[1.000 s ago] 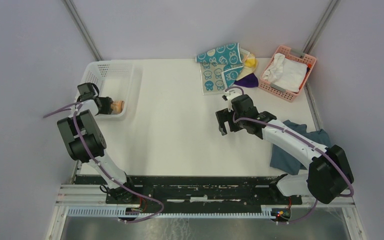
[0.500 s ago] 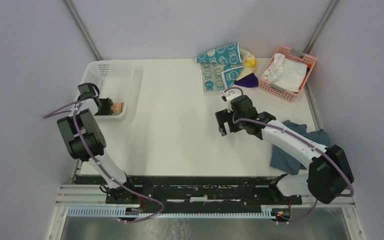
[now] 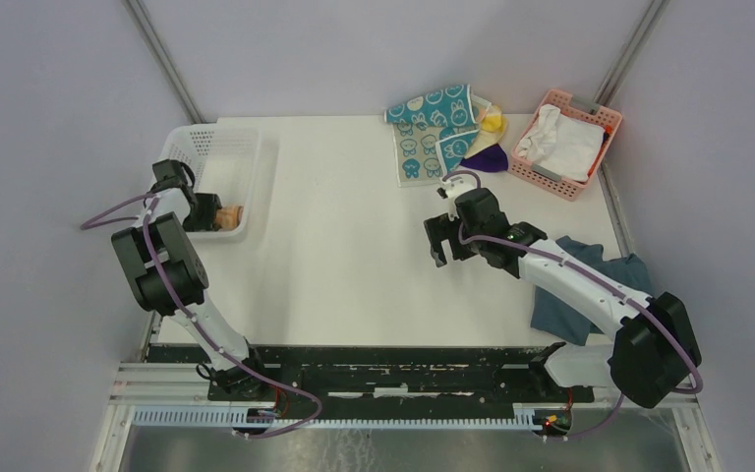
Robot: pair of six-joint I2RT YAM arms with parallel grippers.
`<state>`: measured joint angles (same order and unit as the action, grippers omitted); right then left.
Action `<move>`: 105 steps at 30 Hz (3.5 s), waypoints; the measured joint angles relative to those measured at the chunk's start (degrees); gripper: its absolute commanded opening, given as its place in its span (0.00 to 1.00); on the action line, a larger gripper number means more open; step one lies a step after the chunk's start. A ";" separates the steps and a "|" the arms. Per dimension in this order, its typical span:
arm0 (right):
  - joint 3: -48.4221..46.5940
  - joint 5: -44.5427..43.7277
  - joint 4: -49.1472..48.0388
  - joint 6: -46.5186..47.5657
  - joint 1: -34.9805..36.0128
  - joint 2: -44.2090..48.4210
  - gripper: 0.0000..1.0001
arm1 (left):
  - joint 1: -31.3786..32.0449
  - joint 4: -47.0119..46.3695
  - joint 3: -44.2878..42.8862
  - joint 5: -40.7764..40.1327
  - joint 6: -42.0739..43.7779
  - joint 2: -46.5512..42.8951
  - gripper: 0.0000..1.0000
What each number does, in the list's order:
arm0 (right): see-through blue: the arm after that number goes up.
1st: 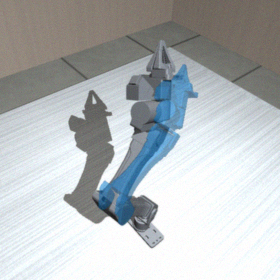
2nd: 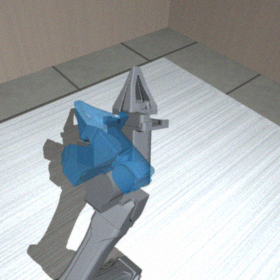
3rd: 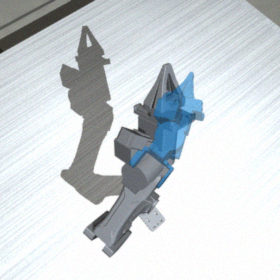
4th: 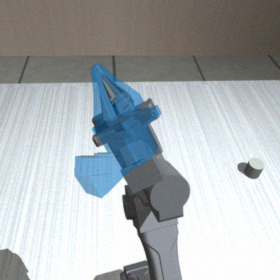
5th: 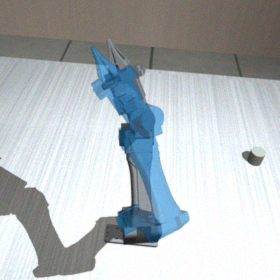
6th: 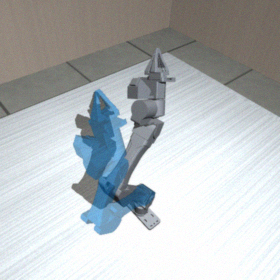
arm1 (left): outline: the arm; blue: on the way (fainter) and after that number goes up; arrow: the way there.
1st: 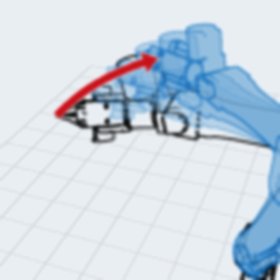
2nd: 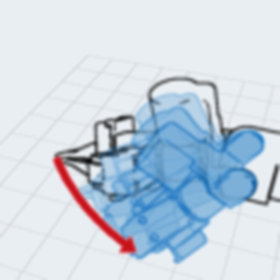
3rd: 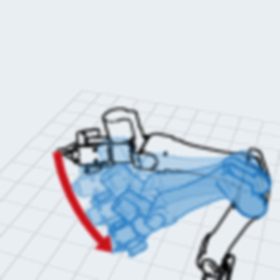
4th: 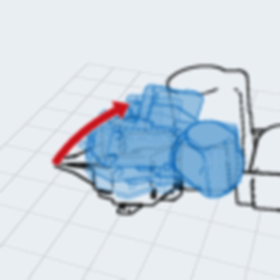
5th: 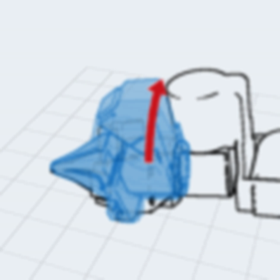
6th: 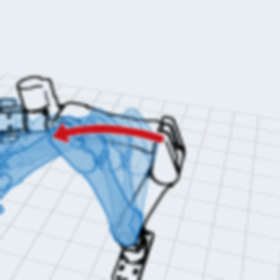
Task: Roll the towels
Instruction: Place the towel in the bin, then move the towel to the center of the board.
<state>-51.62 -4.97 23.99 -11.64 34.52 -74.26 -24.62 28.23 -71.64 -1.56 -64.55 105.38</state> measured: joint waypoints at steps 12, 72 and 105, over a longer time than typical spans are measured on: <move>0.00 -0.31 -0.17 0.00 0.50 1.18 1.00 | 0.00 2.38 -0.74 -0.26 -0.07 -0.20 0.69; 0.00 -4.20 1.38 0.55 1.38 -0.42 1.00 | 1.55 -0.20 -2.40 -4.15 2.12 -0.17 0.70; -19.04 -10.25 -10.64 -1.70 -11.28 -23.08 0.99 | 30.38 -8.50 12.11 2.56 43.82 -36.96 0.81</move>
<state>-70.65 -15.22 13.34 -13.34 23.24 -97.34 5.76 19.73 -59.53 0.99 -20.73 68.42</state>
